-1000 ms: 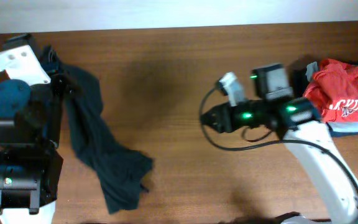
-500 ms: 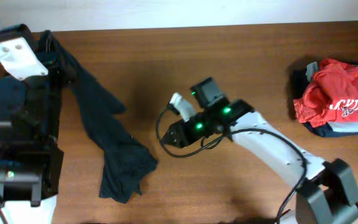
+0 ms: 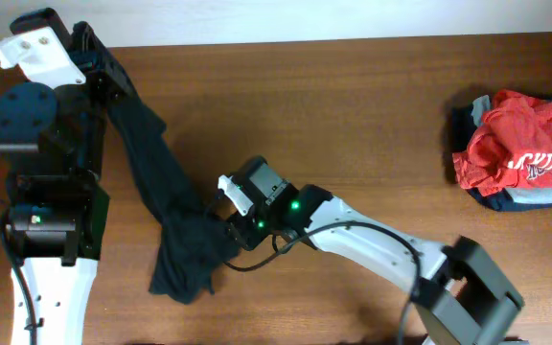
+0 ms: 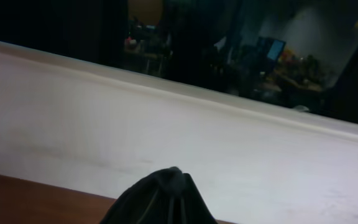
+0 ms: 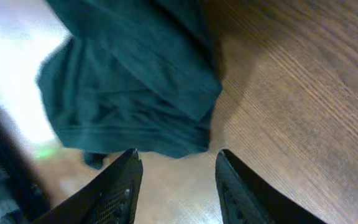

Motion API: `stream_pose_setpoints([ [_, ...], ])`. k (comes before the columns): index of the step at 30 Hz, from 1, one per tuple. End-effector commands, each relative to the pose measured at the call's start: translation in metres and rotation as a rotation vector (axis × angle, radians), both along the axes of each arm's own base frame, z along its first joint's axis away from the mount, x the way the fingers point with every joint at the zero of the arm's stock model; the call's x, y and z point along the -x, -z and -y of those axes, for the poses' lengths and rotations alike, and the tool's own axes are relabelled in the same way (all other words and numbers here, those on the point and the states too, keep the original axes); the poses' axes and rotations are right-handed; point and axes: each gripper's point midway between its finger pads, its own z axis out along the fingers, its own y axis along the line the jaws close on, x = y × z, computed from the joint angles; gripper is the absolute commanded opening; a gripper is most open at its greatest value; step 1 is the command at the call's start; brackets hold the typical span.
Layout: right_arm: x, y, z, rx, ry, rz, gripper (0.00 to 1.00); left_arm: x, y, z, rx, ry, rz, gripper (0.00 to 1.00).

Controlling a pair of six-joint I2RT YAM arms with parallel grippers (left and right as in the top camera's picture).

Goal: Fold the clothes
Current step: 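Reach the right gripper toward the garment hanging from the left gripper, then grasp the black shirt's lower corner with the right gripper and pull right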

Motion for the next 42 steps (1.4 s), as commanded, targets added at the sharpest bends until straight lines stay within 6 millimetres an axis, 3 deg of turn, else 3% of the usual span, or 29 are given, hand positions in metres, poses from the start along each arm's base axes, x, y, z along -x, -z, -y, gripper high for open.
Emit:
stream_pose_setpoints([
  [1, -0.011, 0.018, 0.002, 0.032, 0.038, 0.002, 0.43, 0.005, -0.013, 0.0, 0.014, 0.008, 0.031, 0.01],
  [11, -0.017, 0.032, -0.01, -0.029, 0.075, -0.06, 0.43, 0.004, -0.007, 0.0, 0.013, 0.008, 0.009, 0.01],
  [25, -0.023, 0.066, -0.01, -0.027, 0.133, -0.148, 0.41, 0.004, 0.001, 0.0, 0.012, 0.008, -0.024, 0.01],
  [31, -0.022, 0.068, -0.02, -0.072, 0.117, -0.166, 0.41, 0.004, 0.002, 0.0, 0.012, 0.007, -0.03, 0.01],
  [40, -0.022, 0.075, -0.019, -0.065, 0.133, -0.185, 0.41, 0.005, 0.005, 0.0, 0.011, 0.007, -0.042, 0.01],
  [42, -0.021, 0.077, -0.019, -0.063, 0.146, -0.197, 0.36, 0.005, 0.005, 0.0, 0.011, 0.007, -0.042, 0.01],
])
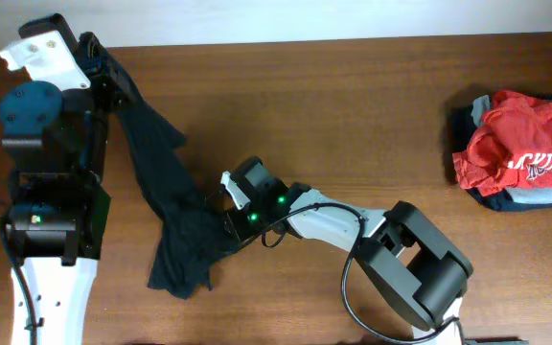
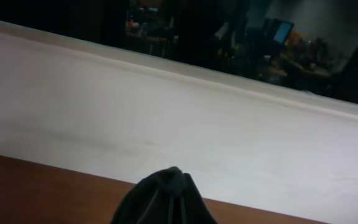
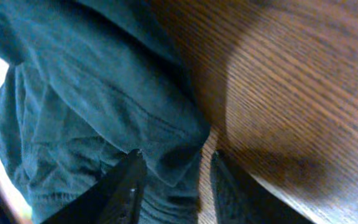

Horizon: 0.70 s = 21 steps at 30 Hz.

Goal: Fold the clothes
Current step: 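Grasp the black shirt's lower corner with the right gripper and pull right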

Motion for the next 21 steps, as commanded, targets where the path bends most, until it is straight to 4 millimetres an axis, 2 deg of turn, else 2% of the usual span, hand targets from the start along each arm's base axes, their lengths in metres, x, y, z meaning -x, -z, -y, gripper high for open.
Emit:
stream_pose_setpoints([
  [1, 0.003, 0.009, -0.001, 0.0, 0.012, -0.039, 0.35, 0.004, -0.013, 0.0, 0.015, 0.007, 0.03, 0.01],
  [11, 0.006, 0.012, -0.005, -0.021, -0.002, -0.059, 0.32, 0.004, -0.01, -0.001, 0.014, 0.003, 0.019, 0.01],
  [15, 0.006, 0.012, -0.005, -0.023, 0.009, -0.071, 0.19, 0.004, -0.009, -0.001, 0.014, 0.003, 0.016, 0.01],
  [17, 0.006, 0.012, -0.005, -0.023, 0.01, -0.07, 0.06, 0.004, -0.009, -0.001, 0.014, 0.002, 0.016, 0.01],
  [21, -0.003, 0.009, -0.002, -0.022, 0.03, -0.054, 0.04, 0.004, -0.009, -0.002, -0.002, -0.004, 0.014, 0.01],
])
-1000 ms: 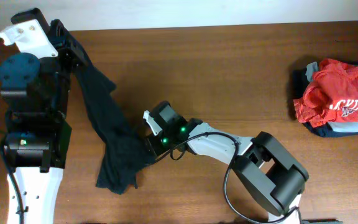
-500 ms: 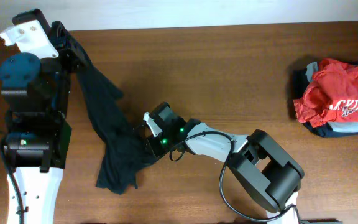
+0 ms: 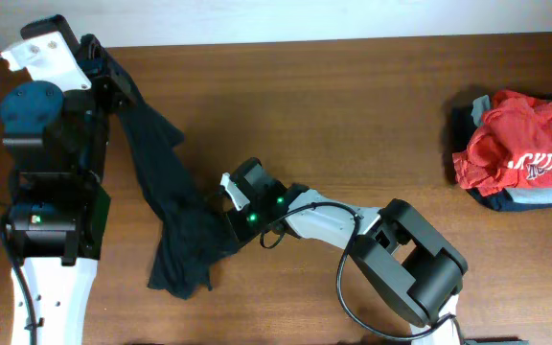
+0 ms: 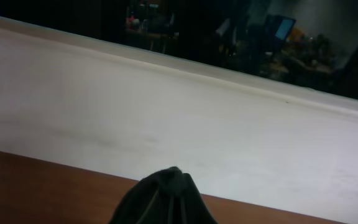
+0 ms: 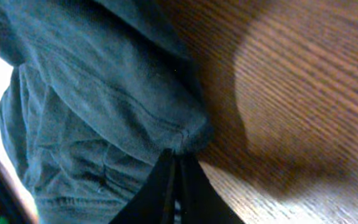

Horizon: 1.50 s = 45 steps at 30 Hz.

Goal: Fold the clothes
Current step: 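Grasp the black shirt's lower corner with the right gripper and pull right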

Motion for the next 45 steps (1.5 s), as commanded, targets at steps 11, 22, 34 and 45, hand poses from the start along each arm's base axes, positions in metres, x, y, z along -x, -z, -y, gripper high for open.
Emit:
stream_pose_setpoints([
  [11, -0.075, -0.079, 0.045, 0.114, 0.087, 0.133, 0.04, 0.005, -0.007, -0.006, -0.003, -0.028, 0.005, 0.01],
  [22, -0.1, -0.175, 0.115, 0.208, 0.096, 0.116, 0.04, 0.006, 0.0, -0.013, -0.008, -0.064, -0.021, 0.01],
  [34, -0.103, -0.216, 0.202, 0.259, 0.239, 0.09, 0.04, 0.014, 0.023, -0.039, -0.076, -0.195, -0.13, 0.01],
  [45, -0.069, -0.323, 0.281, 0.187, 0.45, 0.295, 0.04, 0.03, 0.047, -0.051, -0.087, -0.227, -0.246, 0.01],
])
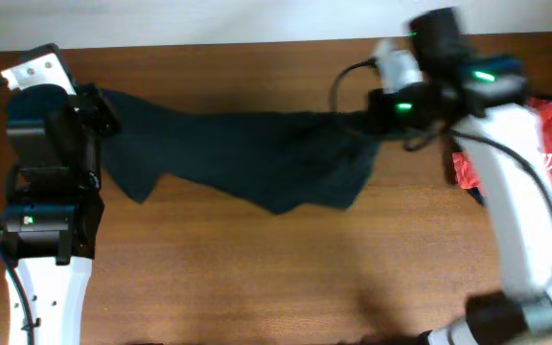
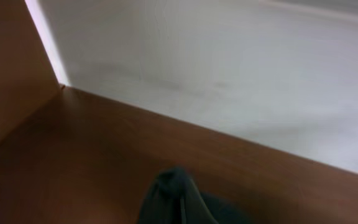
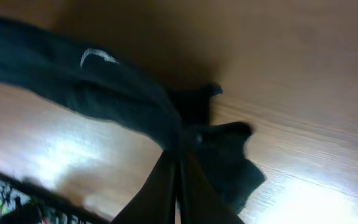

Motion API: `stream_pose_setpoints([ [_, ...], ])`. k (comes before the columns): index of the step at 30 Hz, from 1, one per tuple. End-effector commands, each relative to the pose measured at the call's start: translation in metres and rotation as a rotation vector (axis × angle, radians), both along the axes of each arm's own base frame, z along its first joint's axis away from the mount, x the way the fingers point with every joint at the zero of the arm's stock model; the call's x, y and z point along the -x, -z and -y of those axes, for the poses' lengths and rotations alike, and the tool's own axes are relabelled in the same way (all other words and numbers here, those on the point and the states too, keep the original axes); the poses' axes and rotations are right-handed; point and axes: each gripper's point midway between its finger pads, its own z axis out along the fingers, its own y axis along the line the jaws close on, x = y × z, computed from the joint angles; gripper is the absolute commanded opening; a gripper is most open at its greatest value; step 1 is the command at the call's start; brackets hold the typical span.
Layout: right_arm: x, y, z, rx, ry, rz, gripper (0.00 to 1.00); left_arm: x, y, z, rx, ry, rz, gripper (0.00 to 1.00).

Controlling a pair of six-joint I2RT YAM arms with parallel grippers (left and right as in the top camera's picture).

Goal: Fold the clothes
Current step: 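Grasp the black shirt's lower corner with the right gripper and pull right, then lower the stretched black shirt flat onto the table with both grippers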

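A dark teal garment (image 1: 238, 153) hangs stretched across the far half of the wooden table (image 1: 257, 278), held at both ends. My left gripper (image 1: 99, 103) is shut on its left end; the left wrist view shows only a bunched fold of the cloth (image 2: 174, 199) hiding the fingers. My right gripper (image 1: 377, 113) is shut on the right end, and in the right wrist view the shut fingers (image 3: 178, 163) pinch the cloth (image 3: 129, 109) above the tabletop.
A pile of folded clothes with a red printed shirt (image 1: 525, 153) on top lies at the right edge, just right of my right arm. A pale wall (image 2: 229, 68) runs behind the table's far edge.
My right gripper, then shut on the cloth near the table's front left, is now high at the far right. The garment has gone from a bunched hanging strip to a wide stretched span.
My left gripper held the garment's top end at the far left throughout. The right gripper stood open at the crumpled lower end, then straddled a hem, then shut on it. Now it holds that end at the far right, spreading the garment.
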Motion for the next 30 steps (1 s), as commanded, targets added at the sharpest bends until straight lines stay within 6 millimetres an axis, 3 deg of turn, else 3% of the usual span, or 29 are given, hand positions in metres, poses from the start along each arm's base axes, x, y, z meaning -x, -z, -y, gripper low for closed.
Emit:
stream_pose_setpoints([
  [1, 0.022, -0.047, 0.017, -0.004, 0.028, 0.132, 0.04, 0.013, -0.016, -0.004, -0.014, -0.018, 0.027, 0.01],
  [6, 0.049, -0.072, 0.022, -0.009, 0.031, 0.199, 0.04, 0.039, -0.035, -0.003, 0.009, -0.021, 0.08, 0.01],
  [12, 0.074, -0.083, 0.028, -0.001, 0.043, 0.216, 0.04, 0.083, -0.062, -0.002, 0.015, -0.014, 0.159, 0.01],
  [17, 0.085, -0.084, 0.035, 0.029, 0.068, 0.213, 0.04, 0.101, -0.059, 0.0, 0.034, -0.012, 0.144, 0.01],
  [22, 0.085, -0.079, 0.039, 0.048, 0.08, 0.188, 0.04, 0.089, -0.032, 0.0, 0.05, -0.02, 0.039, 0.01],
  [30, 0.056, -0.053, 0.041, 0.092, 0.094, 0.116, 0.04, 0.034, 0.032, 0.001, 0.092, -0.033, -0.163, 0.01],
])
